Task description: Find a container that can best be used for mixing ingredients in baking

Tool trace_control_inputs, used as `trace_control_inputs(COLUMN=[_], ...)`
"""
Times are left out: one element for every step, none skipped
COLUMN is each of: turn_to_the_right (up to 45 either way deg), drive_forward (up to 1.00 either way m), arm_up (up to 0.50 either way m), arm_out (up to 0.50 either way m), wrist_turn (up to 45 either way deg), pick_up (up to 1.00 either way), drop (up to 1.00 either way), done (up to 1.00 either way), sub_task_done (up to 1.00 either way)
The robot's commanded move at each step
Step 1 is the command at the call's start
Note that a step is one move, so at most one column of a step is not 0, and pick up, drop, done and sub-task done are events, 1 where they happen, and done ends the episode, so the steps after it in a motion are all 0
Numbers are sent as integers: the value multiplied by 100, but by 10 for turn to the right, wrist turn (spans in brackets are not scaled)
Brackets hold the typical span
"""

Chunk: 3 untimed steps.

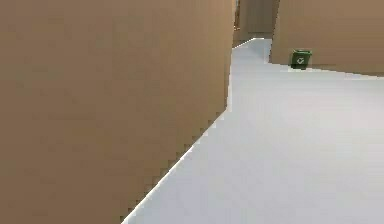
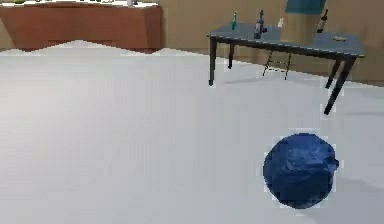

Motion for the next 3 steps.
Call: trace_control_inputs(turn_to_the_right=[450, 210, 0], drive_forward=[0, 0, 100], arm_up=[0, 0, 0], arm_out=[0, 0, 0], wrist_turn=[0, 0, 0], pick_up=[0, 0, 0], drop=[0, 0, 0], done=[0, 0, 0], sub_task_done=[0, 0, 0])
